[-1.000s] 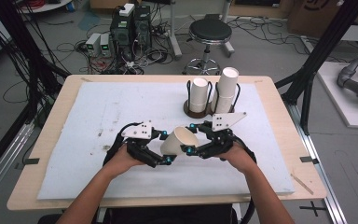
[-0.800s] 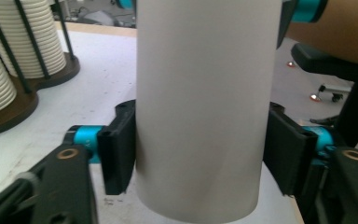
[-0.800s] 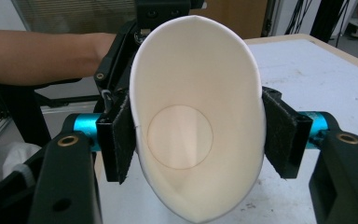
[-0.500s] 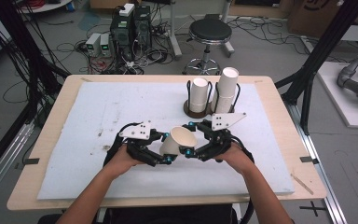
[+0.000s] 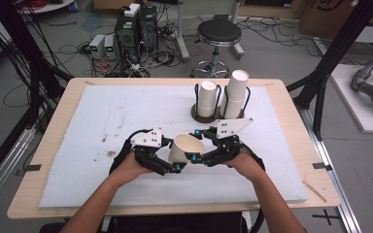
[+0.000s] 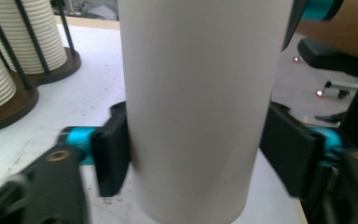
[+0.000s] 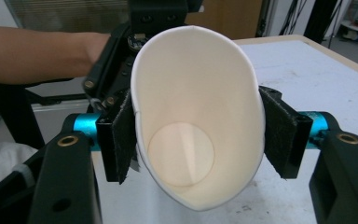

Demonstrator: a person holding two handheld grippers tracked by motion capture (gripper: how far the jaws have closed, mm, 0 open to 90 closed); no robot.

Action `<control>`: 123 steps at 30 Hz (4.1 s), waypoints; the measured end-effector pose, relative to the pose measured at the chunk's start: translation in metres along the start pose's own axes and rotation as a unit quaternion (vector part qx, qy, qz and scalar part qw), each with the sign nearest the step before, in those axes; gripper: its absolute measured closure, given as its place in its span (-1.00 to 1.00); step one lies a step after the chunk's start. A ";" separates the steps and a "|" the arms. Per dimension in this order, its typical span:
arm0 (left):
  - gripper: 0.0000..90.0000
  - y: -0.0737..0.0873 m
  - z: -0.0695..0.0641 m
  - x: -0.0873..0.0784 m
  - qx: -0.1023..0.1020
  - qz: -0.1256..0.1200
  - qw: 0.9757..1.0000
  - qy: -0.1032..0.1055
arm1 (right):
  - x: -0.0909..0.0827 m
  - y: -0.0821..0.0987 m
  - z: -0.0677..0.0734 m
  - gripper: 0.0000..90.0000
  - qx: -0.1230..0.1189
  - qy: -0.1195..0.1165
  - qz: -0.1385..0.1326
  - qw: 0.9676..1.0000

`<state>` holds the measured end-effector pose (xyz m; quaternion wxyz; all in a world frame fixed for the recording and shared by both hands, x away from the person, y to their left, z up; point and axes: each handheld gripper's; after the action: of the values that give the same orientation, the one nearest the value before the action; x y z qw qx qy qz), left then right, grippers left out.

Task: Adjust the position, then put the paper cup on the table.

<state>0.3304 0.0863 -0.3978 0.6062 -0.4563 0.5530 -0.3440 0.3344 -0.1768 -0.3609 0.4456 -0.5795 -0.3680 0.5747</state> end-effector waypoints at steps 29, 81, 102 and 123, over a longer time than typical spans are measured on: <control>-0.21 0.001 0.000 -0.002 -0.014 -0.028 0.999 0.007 | -0.002 -0.001 0.000 -0.23 0.017 -0.018 -0.034 0.999; -0.49 0.031 0.027 -0.075 -0.081 -0.073 0.976 -0.189 | -0.007 0.007 -0.012 -0.17 0.023 0.065 -0.068 0.995; -0.55 0.040 0.037 -0.090 -0.105 -0.081 0.966 -0.223 | -0.021 0.011 -0.016 -0.18 0.029 0.088 -0.064 0.994; -0.55 0.047 0.041 -0.098 -0.117 -0.081 0.960 -0.241 | -0.081 0.057 -0.031 -0.20 0.054 0.194 -0.040 0.979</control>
<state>0.3522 0.2003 -0.4073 0.6335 -0.6370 0.3885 -0.2048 0.3550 -0.2744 -0.3885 0.5618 -0.6396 -0.2663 0.4521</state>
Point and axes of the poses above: each handheld gripper's, and its own axes: x roughly forward along the jaws, y roughly out of its underside, z roughly to its left, and after that the axes turned 3 degrees about -y, right-handed
